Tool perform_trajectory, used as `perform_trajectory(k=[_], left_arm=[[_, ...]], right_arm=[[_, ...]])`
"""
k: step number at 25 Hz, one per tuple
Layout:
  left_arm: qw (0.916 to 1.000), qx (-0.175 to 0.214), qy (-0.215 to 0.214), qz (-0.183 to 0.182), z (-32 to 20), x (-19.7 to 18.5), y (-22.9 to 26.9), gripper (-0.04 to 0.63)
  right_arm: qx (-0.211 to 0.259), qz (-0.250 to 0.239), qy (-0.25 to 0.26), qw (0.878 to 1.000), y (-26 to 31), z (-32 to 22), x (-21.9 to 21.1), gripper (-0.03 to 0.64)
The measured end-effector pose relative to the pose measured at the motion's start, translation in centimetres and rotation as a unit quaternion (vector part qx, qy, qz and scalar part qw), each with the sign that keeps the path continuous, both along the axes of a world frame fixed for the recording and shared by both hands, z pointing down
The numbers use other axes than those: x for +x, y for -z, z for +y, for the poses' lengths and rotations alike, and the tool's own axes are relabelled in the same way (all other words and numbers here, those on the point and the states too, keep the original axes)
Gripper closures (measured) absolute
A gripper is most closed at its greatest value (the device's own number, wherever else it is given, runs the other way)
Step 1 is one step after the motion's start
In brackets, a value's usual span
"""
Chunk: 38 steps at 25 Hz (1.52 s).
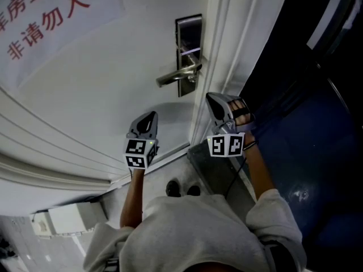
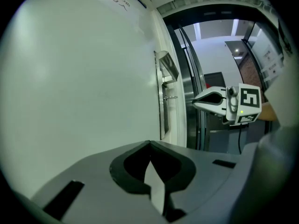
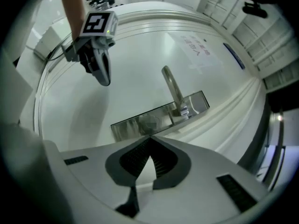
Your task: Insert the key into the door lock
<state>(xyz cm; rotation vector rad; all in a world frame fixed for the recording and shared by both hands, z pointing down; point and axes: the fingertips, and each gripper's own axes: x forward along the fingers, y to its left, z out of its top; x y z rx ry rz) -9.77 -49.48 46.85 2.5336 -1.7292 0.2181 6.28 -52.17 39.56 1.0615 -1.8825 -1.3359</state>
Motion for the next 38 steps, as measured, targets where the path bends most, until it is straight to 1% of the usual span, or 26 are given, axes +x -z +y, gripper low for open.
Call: perform_trajectory(k=[3, 5, 6, 8, 11, 12, 13, 14, 19, 25, 29, 32, 38], left_arm=[[0.9999, 0.0, -0.01, 0.001, -0.4, 0.8, 0.0, 0.578], [0.9998, 0.0, -0.018, 0.002, -0.7, 1.5, 0.0, 0.578], [0.9997, 0.001, -0.022, 0.002, -0.9, 1.8, 0.0, 0.578], [0.9995, 0.001, -0.031, 0.003, -1.2, 2.6, 0.0, 0.578], [0.999, 0.001, -0.045, 0.005, -1.7, 3.8, -0.1, 0.578], [0.9987, 0.001, -0.051, 0.005, -1.9, 4.3, -0.2, 0.578], [0.9984, 0.0, -0.057, 0.004, -2.0, 4.8, -0.3, 0.578], [0.998, -0.001, -0.063, 0.004, -2.1, 5.3, -0.4, 0.578], [0.9959, -0.002, -0.09, 0.007, -2.9, 7.8, -0.6, 0.578], [0.9938, -0.004, -0.11, 0.011, -3.7, 9.7, -0.7, 0.578], [0.9929, -0.005, -0.119, 0.011, -4.4, 10.5, -0.9, 0.578], [0.9922, -0.006, -0.123, 0.015, -4.9, 11.0, -1.1, 0.578], [0.991, -0.012, -0.132, 0.018, -5.1, 12.2, -1.6, 0.578]], right_arm=[[-0.052, -0.084, -0.016, 0.995, 0.0, 0.3, 1.1, 0.594], [-0.085, -0.142, -0.029, 0.986, -0.1, 0.2, 2.1, 0.594], [-0.101, -0.174, -0.035, 0.979, -0.1, 0.2, 2.7, 0.594], [-0.134, -0.246, -0.046, 0.959, -0.2, 0.3, 4.2, 0.594], [-0.174, -0.352, -0.064, 0.917, -0.2, 0.4, 6.7, 0.594], [-0.182, -0.377, -0.071, 0.905, -0.3, 0.4, 7.6, 0.594], [-0.186, -0.397, -0.079, 0.895, -0.4, 0.6, 8.5, 0.594], [-0.188, -0.41, -0.087, 0.888, -0.6, 0.7, 9.3, 0.594], [-0.184, -0.449, -0.137, 0.863, -1.9, 1.9, 13.8, 0.594], [-0.178, -0.458, -0.207, 0.846, -4.6, 4.5, 19.2, 0.594], [-0.173, -0.47, -0.246, 0.83, -6.0, 6.3, 22.3, 0.594], [-0.165, -0.473, -0.266, 0.824, -6.5, 7.1, 23.7, 0.594], [-0.157, -0.477, -0.275, 0.82, -6.4, 7.3, 24.7, 0.595]])
